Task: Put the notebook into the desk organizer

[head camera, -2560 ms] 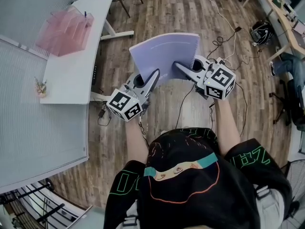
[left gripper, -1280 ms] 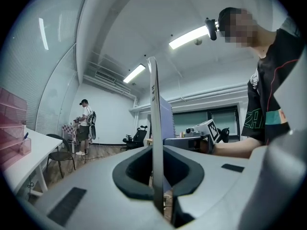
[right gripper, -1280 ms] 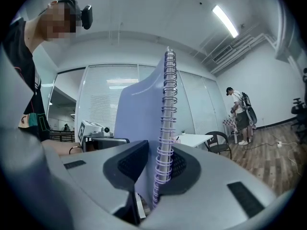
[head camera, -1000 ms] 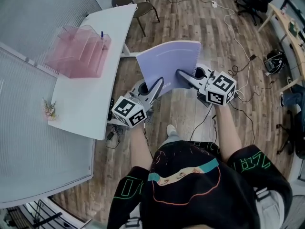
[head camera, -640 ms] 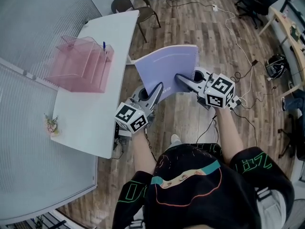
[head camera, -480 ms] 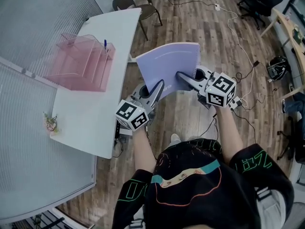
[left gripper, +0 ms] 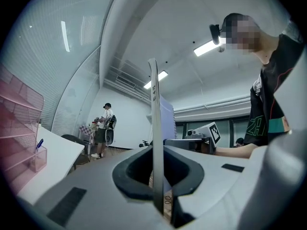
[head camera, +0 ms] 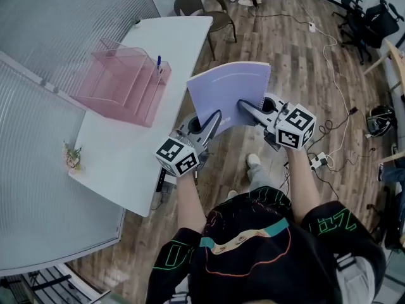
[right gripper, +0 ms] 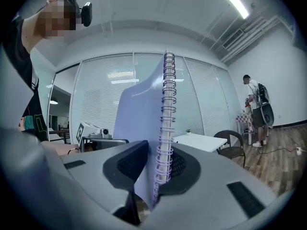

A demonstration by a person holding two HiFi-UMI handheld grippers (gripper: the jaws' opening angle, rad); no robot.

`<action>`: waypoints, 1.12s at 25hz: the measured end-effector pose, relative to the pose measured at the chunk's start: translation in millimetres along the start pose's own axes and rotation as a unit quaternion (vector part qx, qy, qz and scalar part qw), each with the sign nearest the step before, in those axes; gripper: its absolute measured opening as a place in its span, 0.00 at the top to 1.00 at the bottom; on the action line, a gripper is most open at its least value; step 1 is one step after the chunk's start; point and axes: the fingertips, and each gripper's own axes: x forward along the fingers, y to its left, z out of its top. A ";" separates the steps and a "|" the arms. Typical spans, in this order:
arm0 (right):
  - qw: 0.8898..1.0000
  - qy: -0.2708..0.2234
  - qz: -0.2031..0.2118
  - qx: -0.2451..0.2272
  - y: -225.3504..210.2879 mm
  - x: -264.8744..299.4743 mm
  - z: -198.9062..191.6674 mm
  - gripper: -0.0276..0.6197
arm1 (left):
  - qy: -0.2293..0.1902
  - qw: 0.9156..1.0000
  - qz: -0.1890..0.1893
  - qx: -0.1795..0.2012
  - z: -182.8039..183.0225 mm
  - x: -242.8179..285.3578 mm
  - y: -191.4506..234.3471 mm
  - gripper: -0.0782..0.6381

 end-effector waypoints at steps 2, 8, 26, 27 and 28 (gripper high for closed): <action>1.000 0.000 0.018 0.002 -14.3 17.8 0.9 0.86 | -0.003 1.000 0.018 0.000 2.8 5.1 19.8 0.86; 0.997 0.007 0.079 0.006 -67.9 69.0 7.9 0.86 | -0.011 0.997 0.080 0.000 11.5 31.3 79.5 0.86; 0.958 0.040 0.283 0.009 -110.3 182.7 16.2 0.85 | -0.045 0.954 0.296 0.002 26.9 26.8 167.6 0.86; 0.954 0.042 0.295 0.013 -103.3 187.9 14.2 0.85 | -0.046 0.950 0.309 0.001 26.5 18.5 167.5 0.86; 0.950 0.045 0.308 0.017 -93.8 193.6 12.8 0.85 | -0.048 0.945 0.322 0.001 27.0 7.8 166.7 0.86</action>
